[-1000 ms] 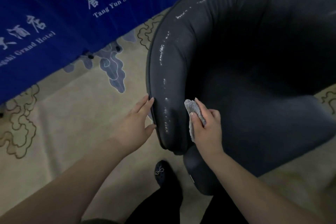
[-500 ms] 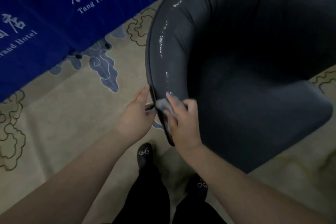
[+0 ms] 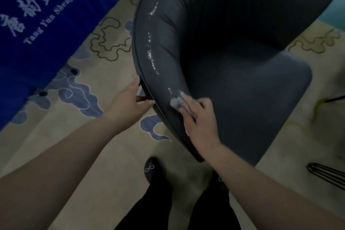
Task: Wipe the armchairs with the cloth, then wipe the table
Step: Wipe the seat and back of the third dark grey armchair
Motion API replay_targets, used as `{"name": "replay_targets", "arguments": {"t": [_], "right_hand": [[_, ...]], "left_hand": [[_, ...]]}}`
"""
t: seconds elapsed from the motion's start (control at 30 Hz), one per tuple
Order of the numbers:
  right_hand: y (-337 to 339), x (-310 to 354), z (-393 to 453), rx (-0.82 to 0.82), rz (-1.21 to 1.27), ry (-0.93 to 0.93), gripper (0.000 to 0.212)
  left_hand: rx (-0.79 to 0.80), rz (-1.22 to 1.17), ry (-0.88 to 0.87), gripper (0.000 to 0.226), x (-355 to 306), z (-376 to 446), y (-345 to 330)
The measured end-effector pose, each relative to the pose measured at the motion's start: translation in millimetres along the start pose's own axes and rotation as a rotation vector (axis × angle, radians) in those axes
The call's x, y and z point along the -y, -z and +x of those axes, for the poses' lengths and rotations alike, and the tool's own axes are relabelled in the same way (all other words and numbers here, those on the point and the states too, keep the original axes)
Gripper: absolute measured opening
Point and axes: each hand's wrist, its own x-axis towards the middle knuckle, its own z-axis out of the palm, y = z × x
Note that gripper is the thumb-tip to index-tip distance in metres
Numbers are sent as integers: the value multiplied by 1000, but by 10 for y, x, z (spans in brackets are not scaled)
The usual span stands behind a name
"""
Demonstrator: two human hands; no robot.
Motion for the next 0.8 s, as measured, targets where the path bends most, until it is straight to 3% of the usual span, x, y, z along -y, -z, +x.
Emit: {"name": "replay_targets", "arguments": {"t": [0.13, 0.33, 0.53, 0.6, 0.8], "right_hand": [[-118, 30, 445, 3, 103, -112, 43], [-5, 27, -68, 41, 50, 62, 52], [-301, 274, 926, 48, -6, 64, 49], [-355, 268, 1063, 27, -1, 40, 49], [-254, 160, 560, 53, 1, 143, 58]], "left_hand": [[9, -133, -18, 86, 26, 29, 74], [17, -183, -83, 75, 95, 278, 189], [25, -207, -92, 69, 143, 443, 242], [41, -245, -98, 78, 131, 460, 280], [88, -308, -87, 91, 103, 604, 449]]}}
